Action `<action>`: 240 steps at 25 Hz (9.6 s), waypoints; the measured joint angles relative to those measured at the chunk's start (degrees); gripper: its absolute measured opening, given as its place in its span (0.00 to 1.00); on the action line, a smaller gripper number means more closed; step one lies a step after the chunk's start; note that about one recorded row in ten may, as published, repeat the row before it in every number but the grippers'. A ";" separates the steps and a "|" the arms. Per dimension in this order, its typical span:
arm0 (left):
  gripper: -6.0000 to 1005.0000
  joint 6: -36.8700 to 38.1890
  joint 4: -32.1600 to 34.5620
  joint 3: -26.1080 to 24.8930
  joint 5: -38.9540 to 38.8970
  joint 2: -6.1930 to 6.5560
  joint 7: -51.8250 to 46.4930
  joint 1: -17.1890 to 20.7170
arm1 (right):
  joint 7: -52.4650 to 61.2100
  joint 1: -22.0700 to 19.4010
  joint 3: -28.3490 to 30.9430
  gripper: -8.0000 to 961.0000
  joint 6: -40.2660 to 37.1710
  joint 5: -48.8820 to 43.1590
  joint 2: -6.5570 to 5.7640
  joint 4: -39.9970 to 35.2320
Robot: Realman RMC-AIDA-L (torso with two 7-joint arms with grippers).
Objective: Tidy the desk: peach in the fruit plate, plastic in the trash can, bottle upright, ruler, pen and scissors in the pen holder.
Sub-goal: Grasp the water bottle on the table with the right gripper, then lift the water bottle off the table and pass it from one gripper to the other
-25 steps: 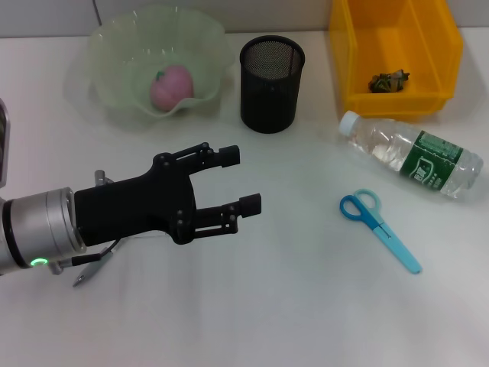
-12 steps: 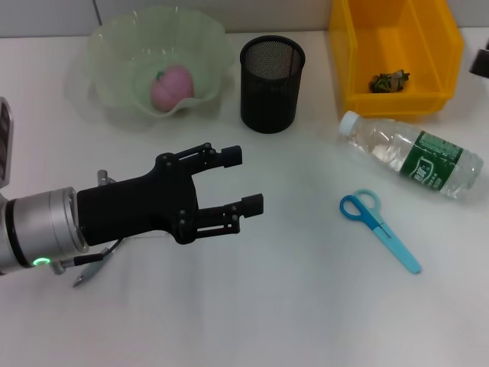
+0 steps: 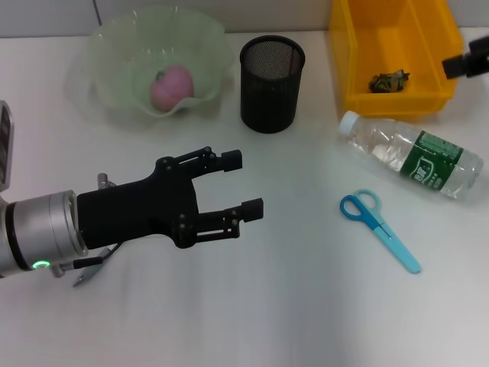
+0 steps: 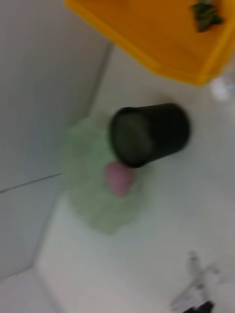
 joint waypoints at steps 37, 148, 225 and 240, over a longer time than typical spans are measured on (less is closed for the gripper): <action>0.81 0.62 -1.51 0.11 -0.16 -0.09 0.62 1.10 | -3.71 8.91 -24.51 0.80 18.02 -28.57 3.76 24.12; 0.81 -0.64 -1.49 -0.42 -0.28 -0.09 0.71 -0.19 | -5.04 5.13 -22.34 0.52 19.51 -15.05 3.66 18.07; 0.76 -2.86 -2.20 -0.42 -0.43 -0.17 0.71 -1.18 | -14.66 6.14 -26.71 0.78 33.44 -19.18 5.78 32.79; 0.74 -2.73 -2.20 -0.42 -0.47 -0.17 0.70 -1.03 | -14.32 1.91 -26.47 0.78 31.08 -13.32 5.68 24.90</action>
